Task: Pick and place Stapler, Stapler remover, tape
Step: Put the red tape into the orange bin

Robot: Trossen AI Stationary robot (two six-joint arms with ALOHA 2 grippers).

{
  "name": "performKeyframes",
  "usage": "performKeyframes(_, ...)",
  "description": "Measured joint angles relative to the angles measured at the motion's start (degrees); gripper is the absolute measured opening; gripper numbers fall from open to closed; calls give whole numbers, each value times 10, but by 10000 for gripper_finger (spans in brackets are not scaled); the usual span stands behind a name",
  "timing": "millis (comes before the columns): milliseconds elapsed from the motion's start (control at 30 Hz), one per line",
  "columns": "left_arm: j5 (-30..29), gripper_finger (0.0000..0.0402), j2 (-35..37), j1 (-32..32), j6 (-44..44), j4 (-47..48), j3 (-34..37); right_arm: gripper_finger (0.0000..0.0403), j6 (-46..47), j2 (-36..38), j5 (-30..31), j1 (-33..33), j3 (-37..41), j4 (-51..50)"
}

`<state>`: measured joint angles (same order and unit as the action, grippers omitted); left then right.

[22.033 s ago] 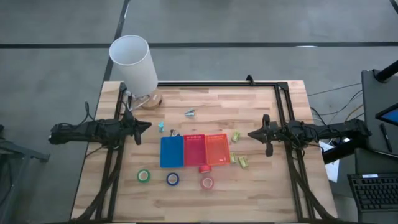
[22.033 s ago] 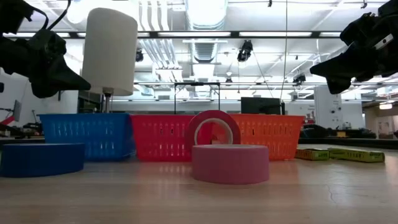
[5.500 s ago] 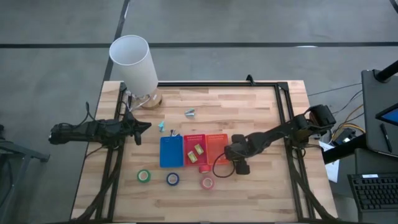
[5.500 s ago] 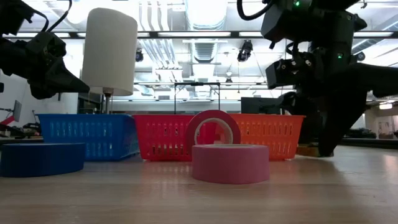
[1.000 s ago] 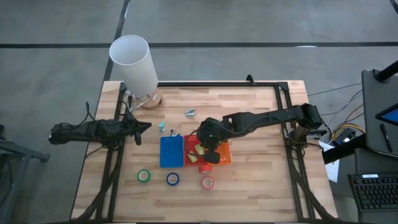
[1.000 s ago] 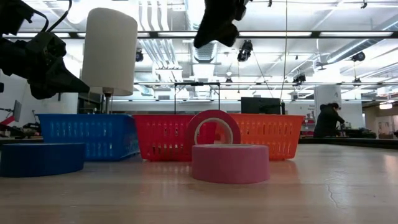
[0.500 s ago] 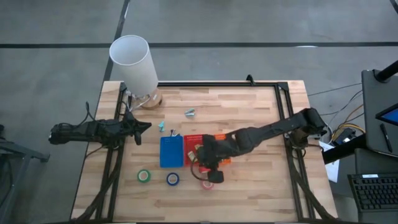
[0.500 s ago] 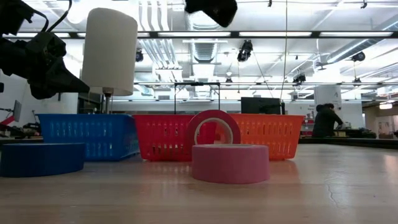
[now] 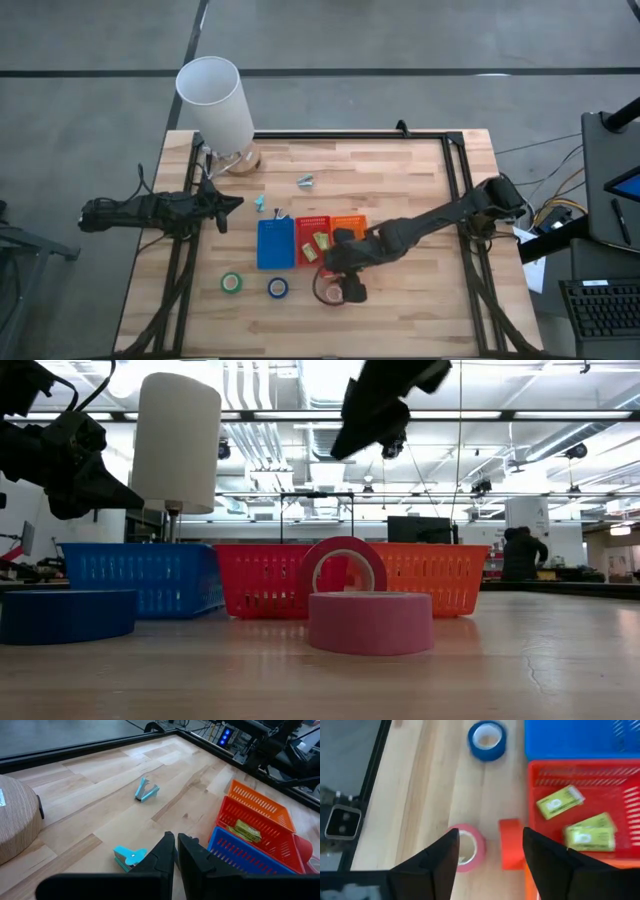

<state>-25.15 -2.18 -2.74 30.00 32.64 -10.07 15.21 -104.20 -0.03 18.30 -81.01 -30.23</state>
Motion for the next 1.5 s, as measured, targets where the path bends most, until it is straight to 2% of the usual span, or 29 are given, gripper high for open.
performKeyframes(267, 0, 26, 0, 0, 0, 0, 0, 242, 18, -8, 2, -1, 37, 60)
performKeyframes(467, 0, 26, -1, 0, 0, 0, 0, 256, 18, -38, 4, -1, 39, 52)
performKeyframes(700, 0, 26, -3, 0, 0, 0, 0, 249, 24, -47, 45, -1, 38, 55)
performKeyframes(1167, 0, 26, -3, 0, 0, 0, 0, 227, 22, -48, 45, 6, 49, 59)
performKeyframes(1500, 0, 26, -3, 0, 0, 0, 0, 226, 10, -63, 45, 14, 48, 84)
